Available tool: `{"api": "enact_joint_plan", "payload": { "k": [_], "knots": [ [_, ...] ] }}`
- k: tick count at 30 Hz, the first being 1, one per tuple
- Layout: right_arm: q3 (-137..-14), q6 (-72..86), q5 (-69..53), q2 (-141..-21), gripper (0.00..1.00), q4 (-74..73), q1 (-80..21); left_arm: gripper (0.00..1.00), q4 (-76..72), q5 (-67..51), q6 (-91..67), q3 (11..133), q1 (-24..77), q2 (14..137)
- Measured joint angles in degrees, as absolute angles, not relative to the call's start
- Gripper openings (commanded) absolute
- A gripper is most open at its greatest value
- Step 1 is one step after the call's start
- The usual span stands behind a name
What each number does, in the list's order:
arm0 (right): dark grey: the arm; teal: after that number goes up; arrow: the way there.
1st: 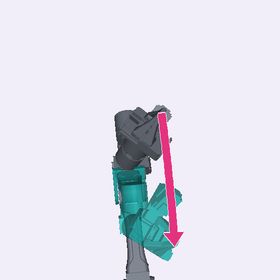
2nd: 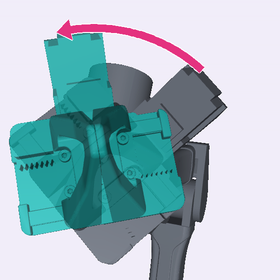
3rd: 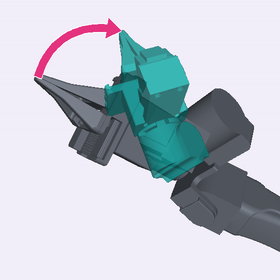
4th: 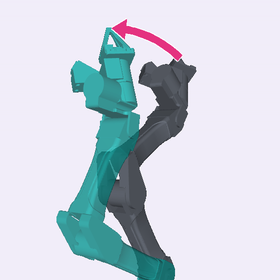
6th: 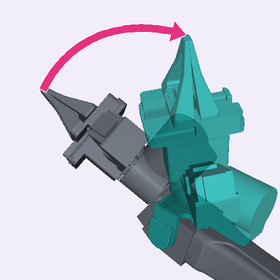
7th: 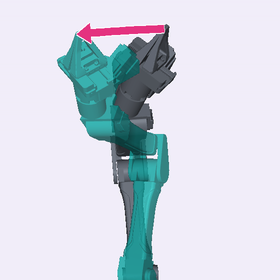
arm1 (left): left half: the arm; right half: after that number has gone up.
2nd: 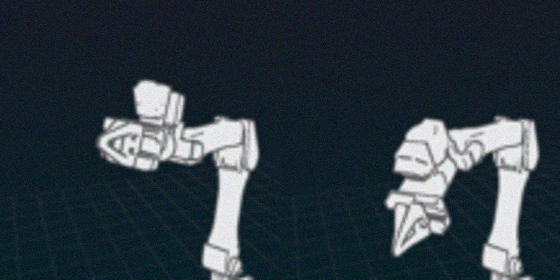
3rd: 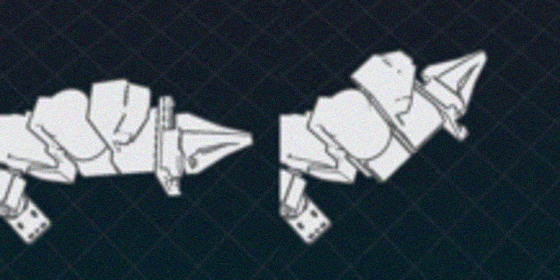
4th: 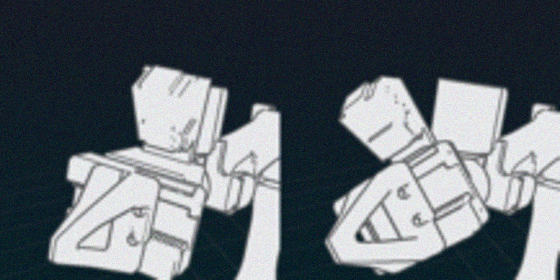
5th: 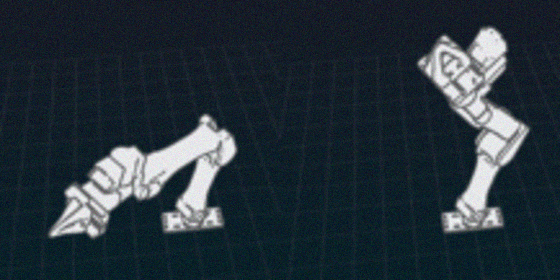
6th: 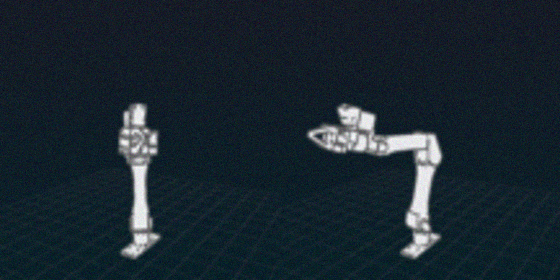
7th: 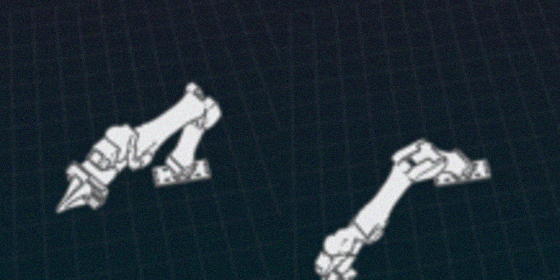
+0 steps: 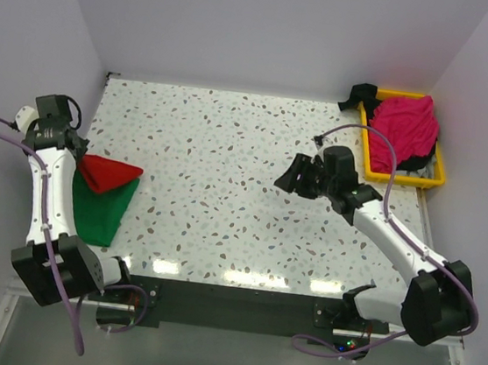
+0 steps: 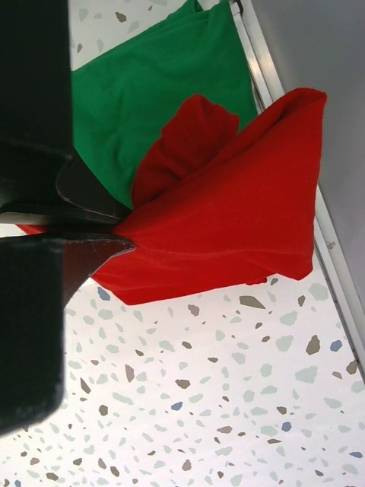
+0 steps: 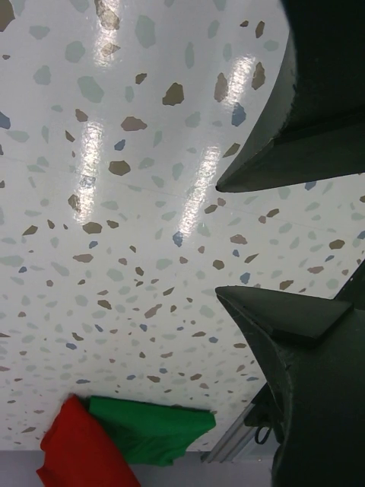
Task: Fold and stack the t-shirts
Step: Neatly place the folded tshirt to the corner
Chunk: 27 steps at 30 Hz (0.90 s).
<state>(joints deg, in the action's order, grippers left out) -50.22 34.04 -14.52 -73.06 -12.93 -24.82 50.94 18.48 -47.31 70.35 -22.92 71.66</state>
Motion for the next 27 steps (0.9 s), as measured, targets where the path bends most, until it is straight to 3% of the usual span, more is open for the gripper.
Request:
{"api": "enact_joint_plan", "payload": {
  "k": [6, 9, 10, 11, 12, 13, 21, 27],
  "knots": [
    [-50.1, 34.0, -14.5, -72.0, 0.56, -13.1, -24.9, 0.00, 50.9, 18.9, -46.9, 67.2, -23.5, 70.2],
    [-49.8, 34.0, -14.6, -71.5, 0.56, -13.1, -25.2, 0.08, 50.9, 20.3, -46.9, 63.6, -23.7, 68.5],
    [-49.5, 34.0, -14.6, -71.2, 0.56, -13.2, -25.2, 0.16, 50.6, 21.0, -46.9, 61.8, -23.7, 67.4],
    [-49.2, 34.0, -14.7, -70.9, 0.56, -13.3, -25.4, 0.47, 50.8, 22.1, -47.0, 59.8, -23.9, 66.2],
    [-48.9, 33.9, -14.8, -70.6, 0.56, -13.5, -25.5, 0.69, 51.1, 23.1, -47.1, 57.7, -24.0, 64.9],
    [-48.8, 33.8, -14.9, -70.3, 0.56, -13.6, -25.5, 0.99, 51.5, 24.2, -47.3, 55.7, -24.2, 63.5],
    [-48.1, 32.8, -15.2, -68.2, 0.57, -16.1, -25.6, 1.00, 51.5, 26.8, -46.6, 49.8, -25.0, 52.2],
    [-47.5, 32.8, -15.1, -67.7, 0.60, -16.5, -25.6, 1.00, 46.4, 18.9, -42.7, 49.8, -25.0, 50.6]
  ]
}}
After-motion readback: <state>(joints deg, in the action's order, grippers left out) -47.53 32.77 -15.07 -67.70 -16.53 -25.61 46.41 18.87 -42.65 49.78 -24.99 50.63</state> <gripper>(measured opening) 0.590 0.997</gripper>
